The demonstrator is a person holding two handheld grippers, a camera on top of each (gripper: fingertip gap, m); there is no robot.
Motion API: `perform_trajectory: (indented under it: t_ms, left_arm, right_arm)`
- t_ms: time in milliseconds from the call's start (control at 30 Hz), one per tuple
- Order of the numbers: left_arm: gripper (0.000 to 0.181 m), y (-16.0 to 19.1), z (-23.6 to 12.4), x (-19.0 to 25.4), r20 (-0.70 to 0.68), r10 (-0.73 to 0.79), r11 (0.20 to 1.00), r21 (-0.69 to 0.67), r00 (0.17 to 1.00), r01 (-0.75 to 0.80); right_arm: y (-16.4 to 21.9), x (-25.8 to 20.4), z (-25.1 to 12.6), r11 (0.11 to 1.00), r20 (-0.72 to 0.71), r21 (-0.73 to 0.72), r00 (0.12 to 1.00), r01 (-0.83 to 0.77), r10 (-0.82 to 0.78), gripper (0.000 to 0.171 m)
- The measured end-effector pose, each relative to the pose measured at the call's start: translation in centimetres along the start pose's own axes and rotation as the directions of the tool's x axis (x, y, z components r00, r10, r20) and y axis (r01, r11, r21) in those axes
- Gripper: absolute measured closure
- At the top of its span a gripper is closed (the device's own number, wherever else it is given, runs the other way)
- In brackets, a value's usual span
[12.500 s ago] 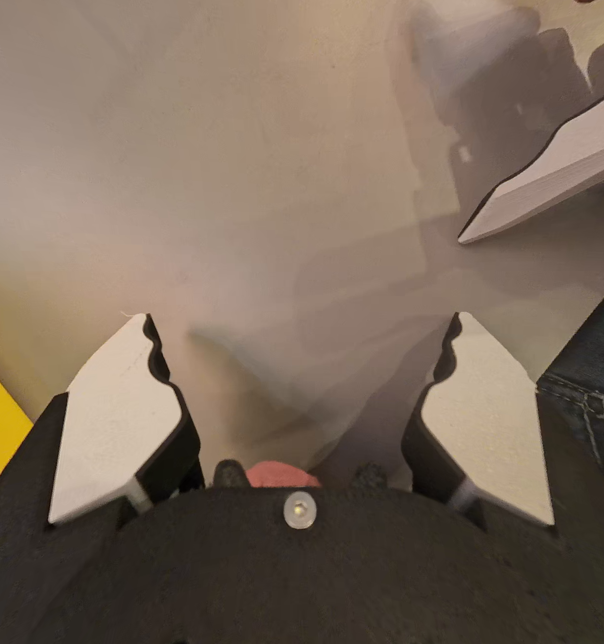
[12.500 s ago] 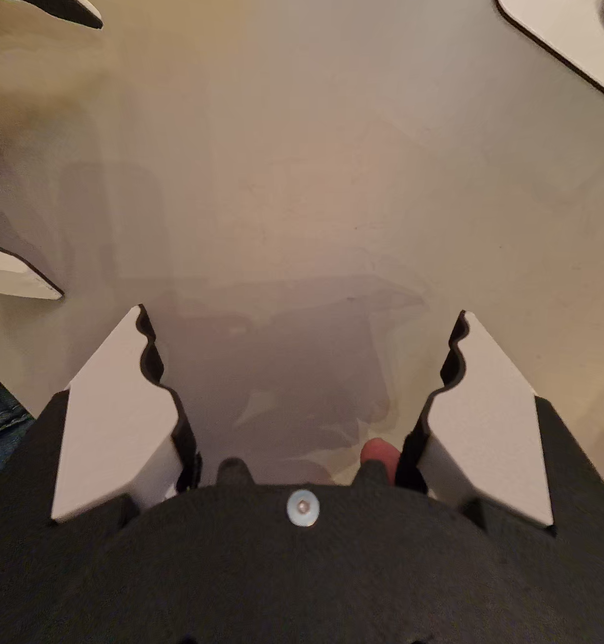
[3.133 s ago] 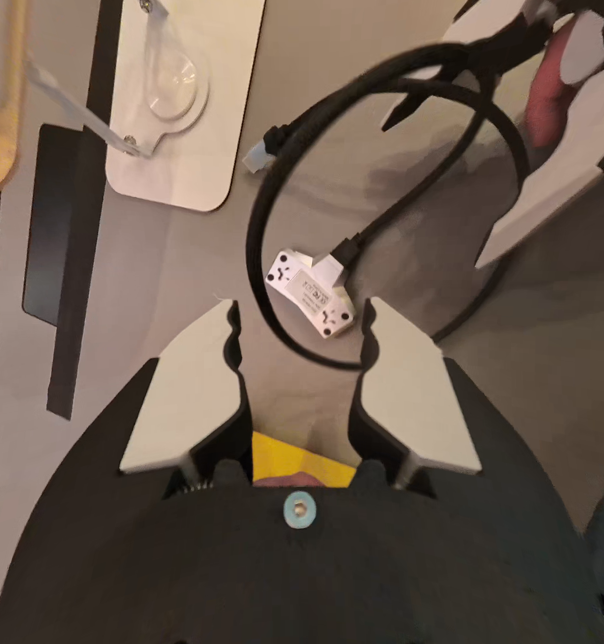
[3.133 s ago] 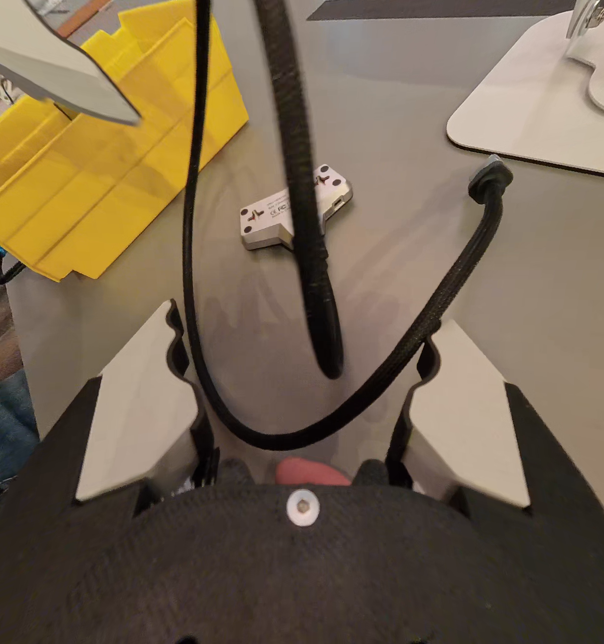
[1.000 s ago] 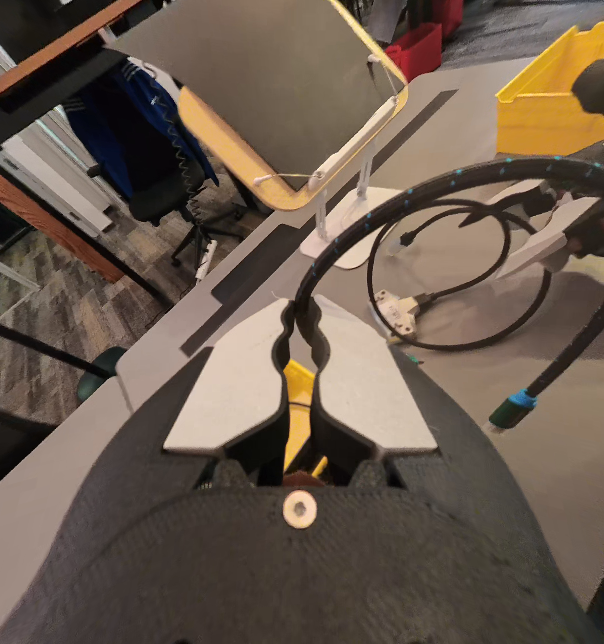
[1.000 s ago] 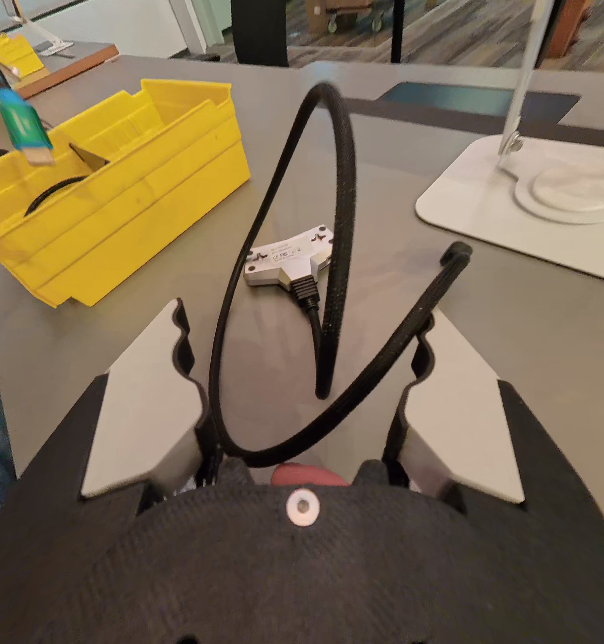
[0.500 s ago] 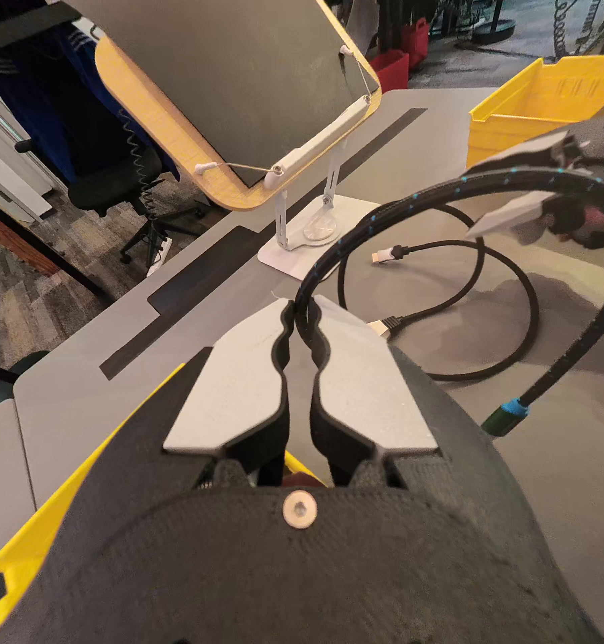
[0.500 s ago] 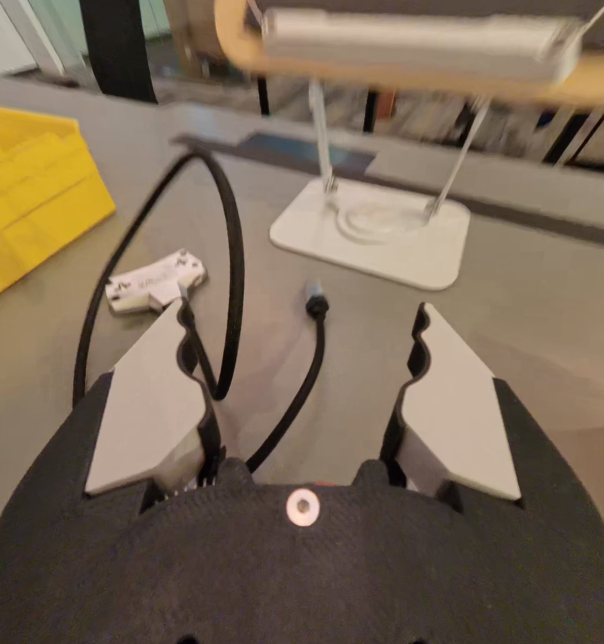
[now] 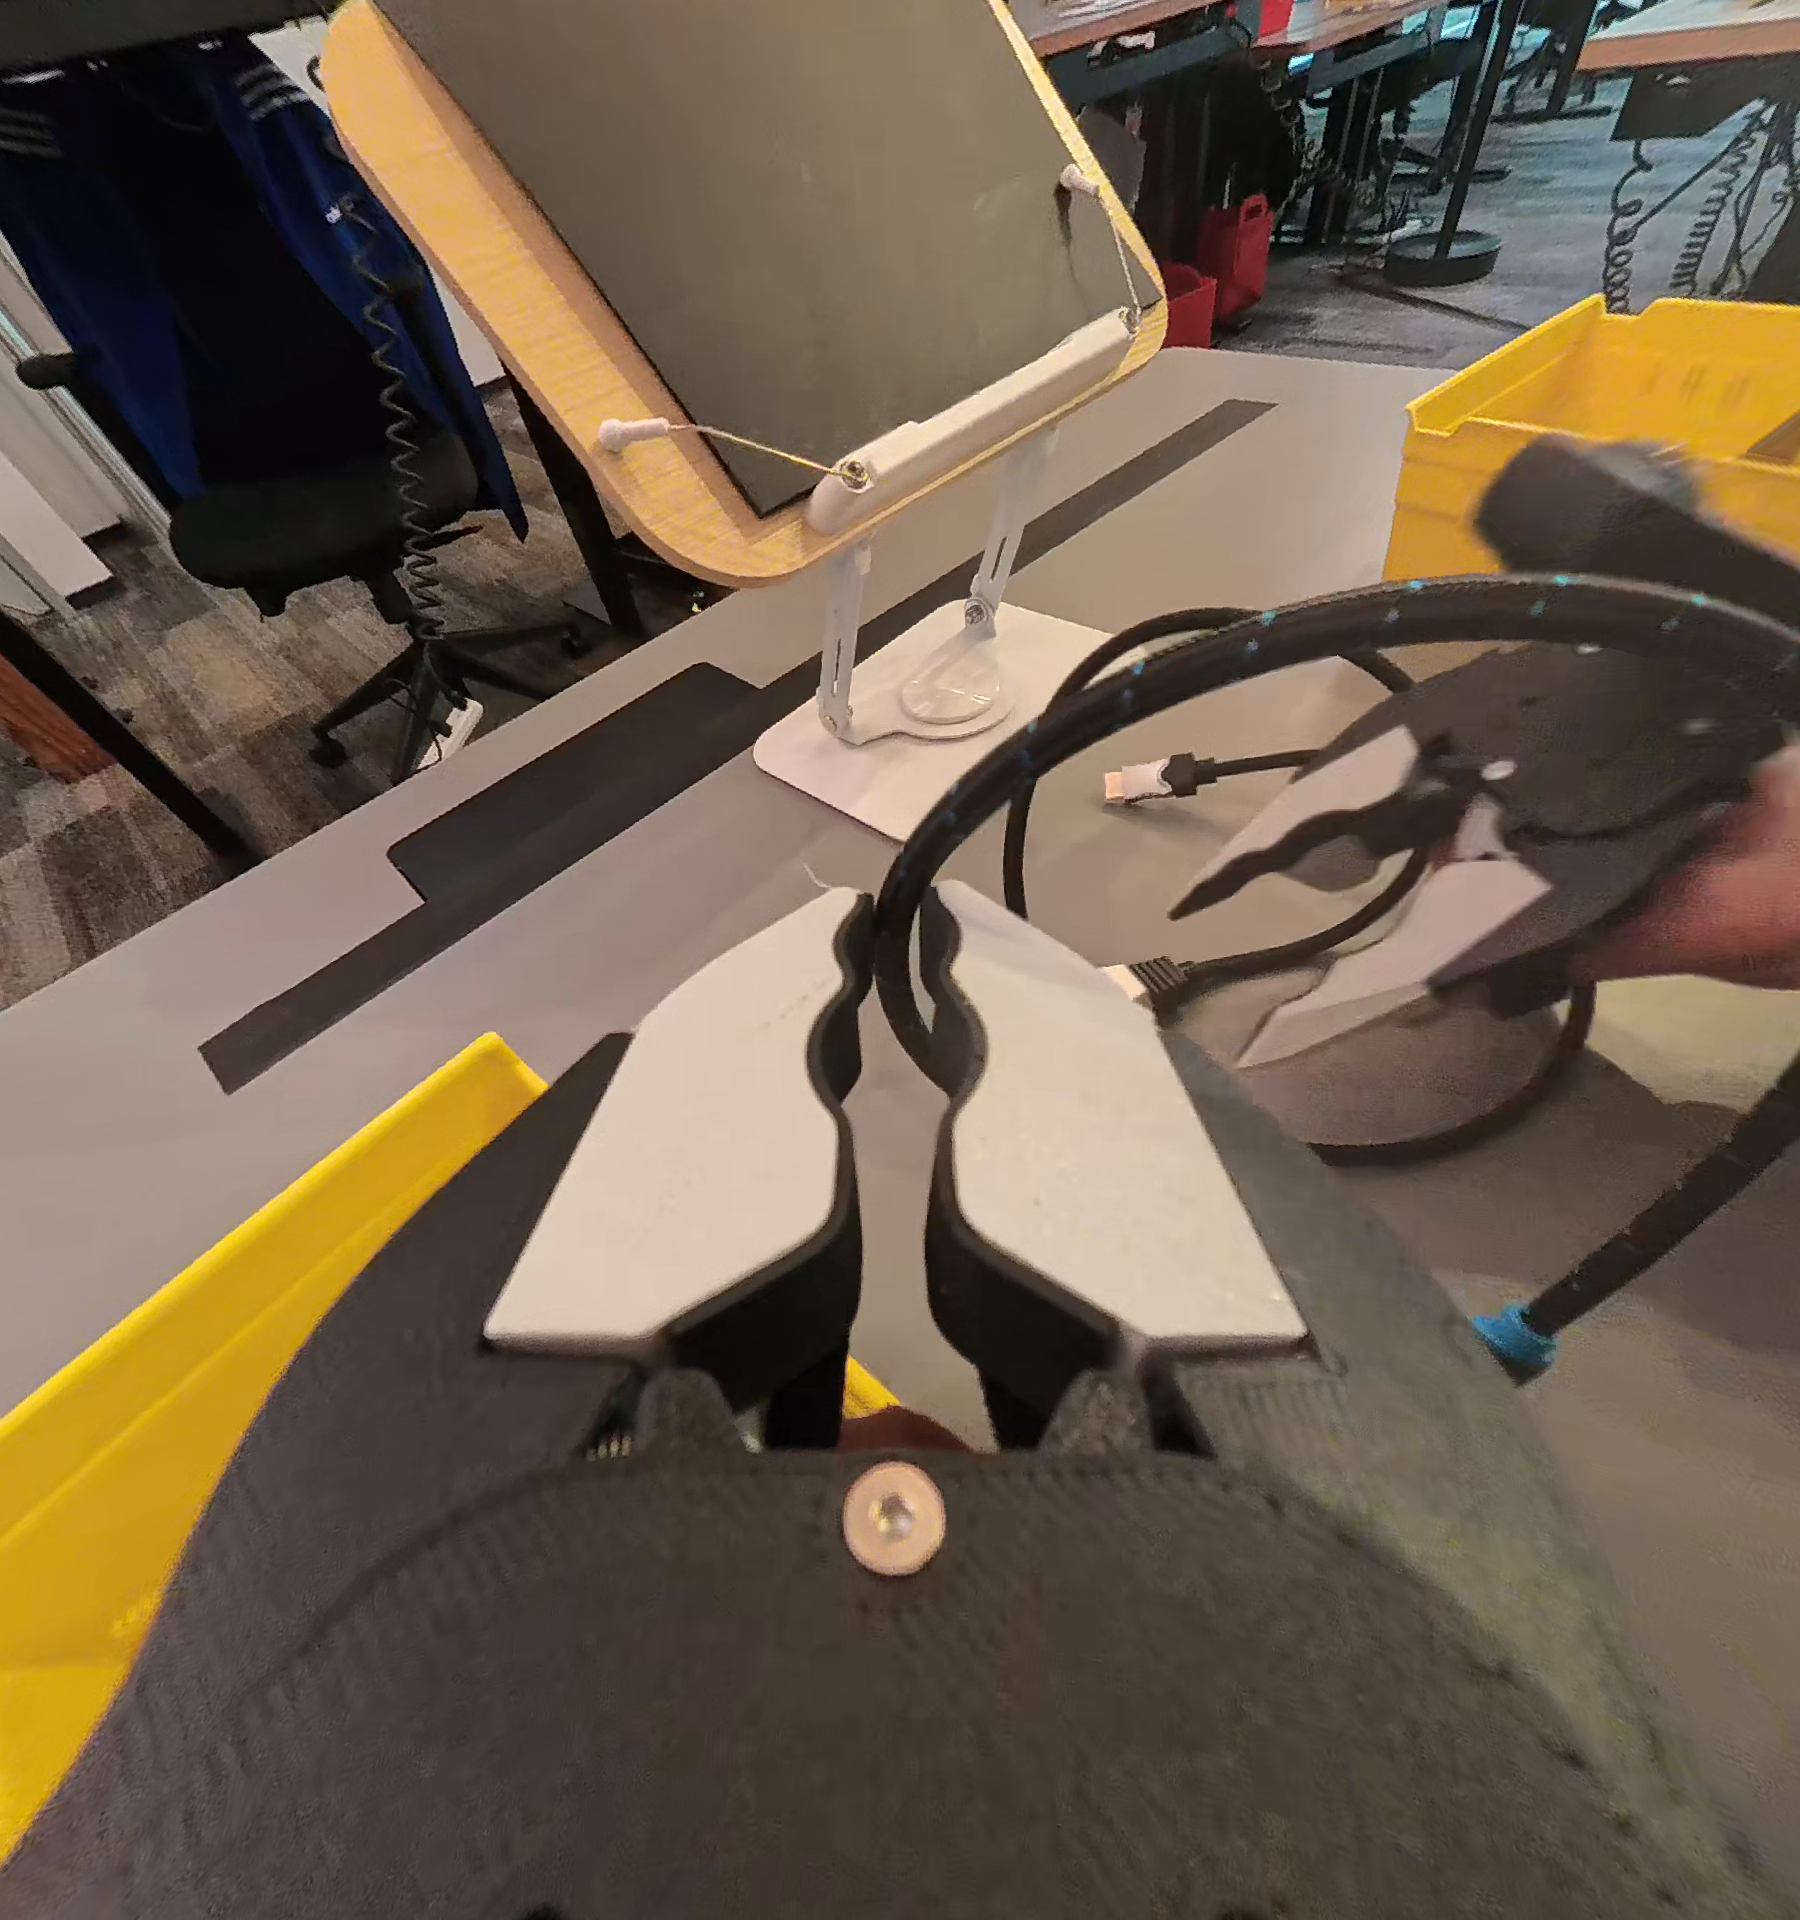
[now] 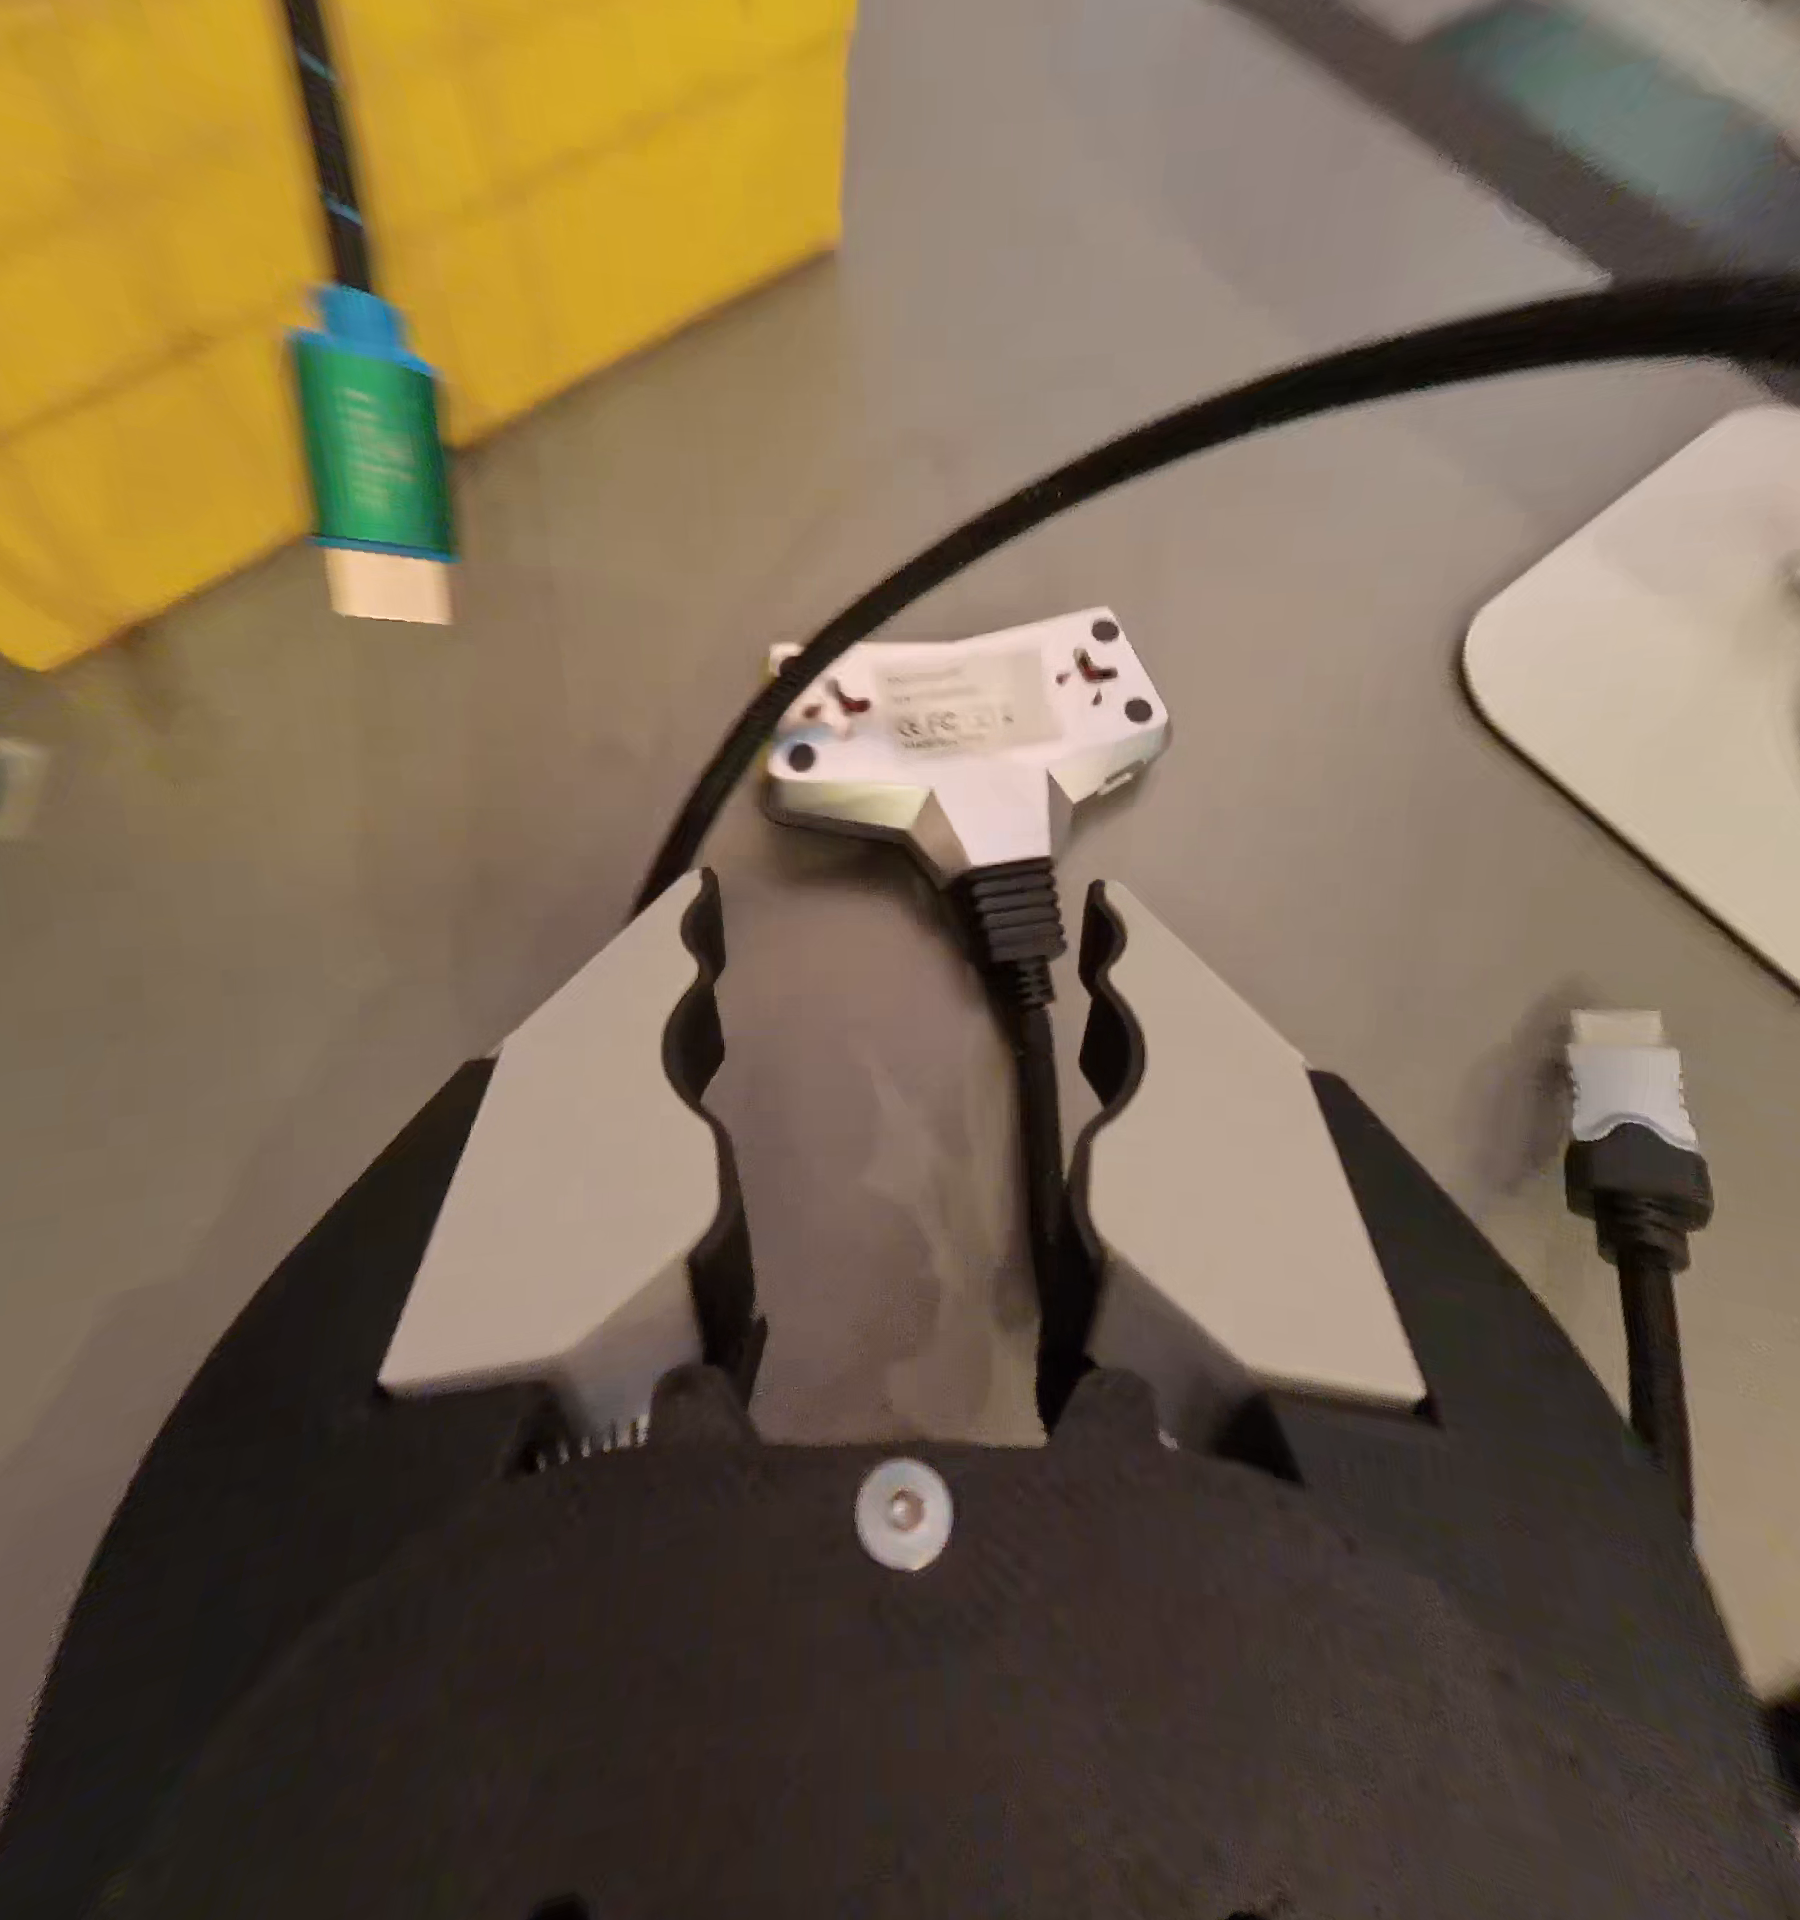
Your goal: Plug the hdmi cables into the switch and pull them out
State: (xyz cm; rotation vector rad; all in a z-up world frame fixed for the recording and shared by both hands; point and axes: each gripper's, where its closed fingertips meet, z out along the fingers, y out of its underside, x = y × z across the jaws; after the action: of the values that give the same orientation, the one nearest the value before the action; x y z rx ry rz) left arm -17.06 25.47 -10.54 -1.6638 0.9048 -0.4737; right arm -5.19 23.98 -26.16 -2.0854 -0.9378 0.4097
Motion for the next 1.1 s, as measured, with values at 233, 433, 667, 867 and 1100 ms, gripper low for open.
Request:
perform_trajectory:
  t_ms: [233, 433, 667, 867, 1100]
  left_arm:
    - [0.172, 0.7, 0.9, 1.0, -0.008, 0.029, 0.999, -0.02, 1.0, -0.029]
    - [0.172, 0.0, 1.5, 2.2, -0.008, 0.032, 0.999, -0.015, 0.999, -0.032]
    - [0.171, -0.8, 2.7, 5.1, -0.003, 0.045, 0.999, -0.001, 0.999, -0.045]
    - [0.171, 0.5, 5.2, 8.7, -0.005, 0.145, 0.989, -0.03, 0.989, -0.145]
    - [0.173, 3.4, 7.2, 9.6, 0.013, 0.065, 0.99, -0.127, 0.998, -0.063]
  right_arm:
    - [1.7, 2.2, 3.8, 0.994, 0.015, -0.11, 1.0, -0.016, 0.018, 0.126]
    - [2.9, 2.3, 1.5, 0.996, 0.197, -0.084, 0.98, 0.036, -0.018, 0.142]
    - [5.4, 3.7, -2.3, 0.992, 0.295, -0.08, 0.953, 0.093, -0.066, 0.143]
    - [7.2, 4.8, -3.0, 0.974, 0.254, -0.123, 0.955, 0.19, -0.154, 0.143]
    - [7.2, 5.0, -3.1, 0.98, 0.263, -0.109, 0.956, 0.167, -0.134, 0.142]
